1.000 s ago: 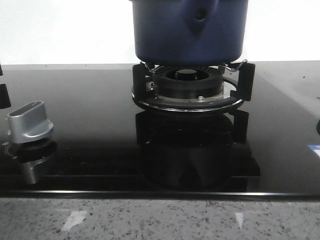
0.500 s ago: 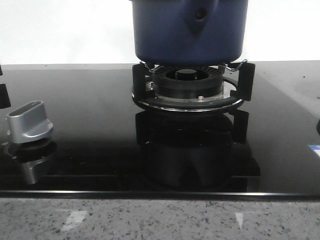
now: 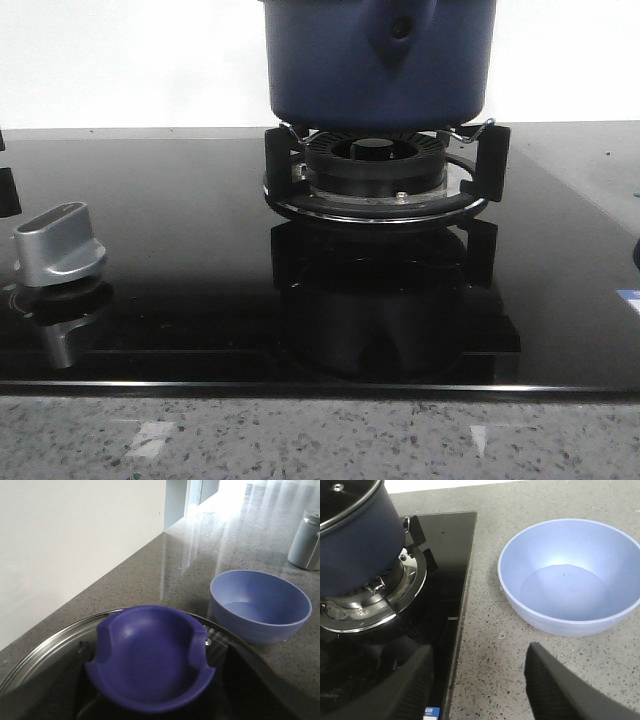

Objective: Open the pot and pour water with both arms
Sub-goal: 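Grasp the purple lid knob with the left gripper and lift the lid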

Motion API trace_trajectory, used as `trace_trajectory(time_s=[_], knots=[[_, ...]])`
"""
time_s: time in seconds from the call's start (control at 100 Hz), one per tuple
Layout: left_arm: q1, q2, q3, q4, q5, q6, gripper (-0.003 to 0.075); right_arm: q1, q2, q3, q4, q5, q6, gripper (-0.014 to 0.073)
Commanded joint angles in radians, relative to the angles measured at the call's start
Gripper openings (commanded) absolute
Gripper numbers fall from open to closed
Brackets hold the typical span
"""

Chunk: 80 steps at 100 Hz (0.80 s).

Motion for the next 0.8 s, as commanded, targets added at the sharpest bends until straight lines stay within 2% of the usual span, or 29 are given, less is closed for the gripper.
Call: trace_trajectory(time_s=[0.0, 0.23, 0.56, 0.79], knots=[[-0.021, -0.042, -0.034, -0.064, -0.031, 0.01, 0.0484, -0.006, 0.014, -0.035, 0.007, -0.064, -0.011, 0.0371], [-0.028, -0.031, -0.034, -0.066, -0.043, 0.01, 0.0459, -0.006, 0.014, -0.035, 0.007, -0.055, -0.011, 0.0371], [-0.028, -0.031, -0.034, -0.066, -0.042, 0.01, 0.0216, -0.006, 0.014, -0.035, 0.007, -0.041, -0.011, 0.0371], [-0.028, -0.031, -0.034, -0.075, -0.028, 0.01, 0.019, -0.006, 0.014, -0.035, 0.005, -0.04, -0.021, 0.0371]])
